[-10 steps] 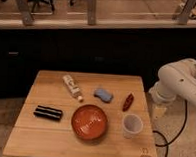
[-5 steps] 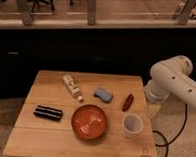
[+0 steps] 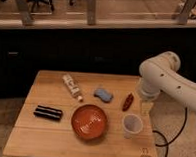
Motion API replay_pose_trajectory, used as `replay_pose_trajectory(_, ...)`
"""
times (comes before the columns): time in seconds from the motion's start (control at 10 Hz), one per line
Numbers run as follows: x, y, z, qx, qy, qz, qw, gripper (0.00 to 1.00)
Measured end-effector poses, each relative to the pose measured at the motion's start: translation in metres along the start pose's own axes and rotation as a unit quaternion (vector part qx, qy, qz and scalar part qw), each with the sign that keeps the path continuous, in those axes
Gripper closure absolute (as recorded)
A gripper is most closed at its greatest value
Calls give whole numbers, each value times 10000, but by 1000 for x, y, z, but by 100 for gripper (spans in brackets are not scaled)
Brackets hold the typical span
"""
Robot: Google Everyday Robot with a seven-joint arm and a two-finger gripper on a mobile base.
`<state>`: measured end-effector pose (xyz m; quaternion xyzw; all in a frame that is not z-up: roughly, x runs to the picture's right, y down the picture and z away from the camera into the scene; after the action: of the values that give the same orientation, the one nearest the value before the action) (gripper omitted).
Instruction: Push the eraser across the table
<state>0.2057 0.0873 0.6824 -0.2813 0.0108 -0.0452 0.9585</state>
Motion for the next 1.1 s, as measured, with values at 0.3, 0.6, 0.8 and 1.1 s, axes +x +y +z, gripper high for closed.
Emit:
replay_pose_trajectory(0.3, -32, -7, -3, 9, 72, -300, 9995, 20)
replay_pose_trajectory(0.6, -43, -9, -4, 23, 64, -504, 9987, 20)
replay_pose_trajectory(0.8, -73, -14, -6, 61, 25, -731, 9973, 20)
replay_pose_trajectory(1.1, -101, -18, -10, 89, -14, -1094, 9940, 20)
